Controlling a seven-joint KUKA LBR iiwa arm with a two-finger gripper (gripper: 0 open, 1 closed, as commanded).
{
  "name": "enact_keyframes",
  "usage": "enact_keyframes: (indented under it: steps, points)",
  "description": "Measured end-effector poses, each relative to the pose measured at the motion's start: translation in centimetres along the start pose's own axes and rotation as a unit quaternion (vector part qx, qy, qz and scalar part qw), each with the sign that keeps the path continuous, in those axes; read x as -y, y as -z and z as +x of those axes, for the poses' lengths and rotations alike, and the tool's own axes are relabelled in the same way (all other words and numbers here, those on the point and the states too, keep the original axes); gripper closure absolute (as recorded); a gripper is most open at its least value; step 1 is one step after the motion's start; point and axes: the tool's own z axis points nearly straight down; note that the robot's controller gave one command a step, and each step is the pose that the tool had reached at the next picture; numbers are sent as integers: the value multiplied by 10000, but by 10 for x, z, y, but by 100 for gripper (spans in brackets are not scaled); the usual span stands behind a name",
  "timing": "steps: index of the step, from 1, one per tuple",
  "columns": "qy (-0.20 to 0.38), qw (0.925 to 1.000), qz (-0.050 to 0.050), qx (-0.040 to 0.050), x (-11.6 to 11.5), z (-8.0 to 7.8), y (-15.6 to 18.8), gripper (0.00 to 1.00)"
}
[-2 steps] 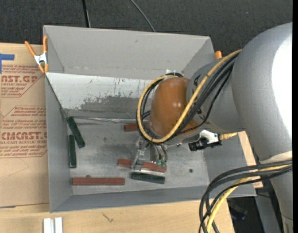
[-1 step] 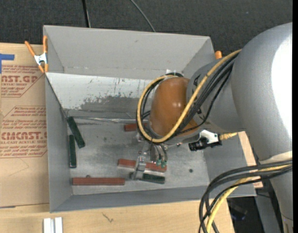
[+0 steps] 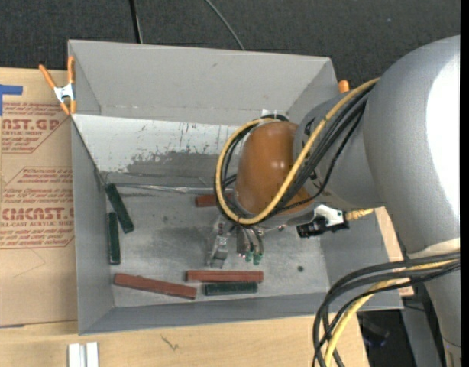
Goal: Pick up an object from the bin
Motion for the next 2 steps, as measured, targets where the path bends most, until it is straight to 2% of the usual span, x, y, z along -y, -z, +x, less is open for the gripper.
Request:
enact_keyframes:
  steps: [1, 2]
  points:
    - [-1, 10000, 0, 0, 0, 0, 0, 0]
    - [-1, 10000, -1, 0, 0, 0, 0, 0]
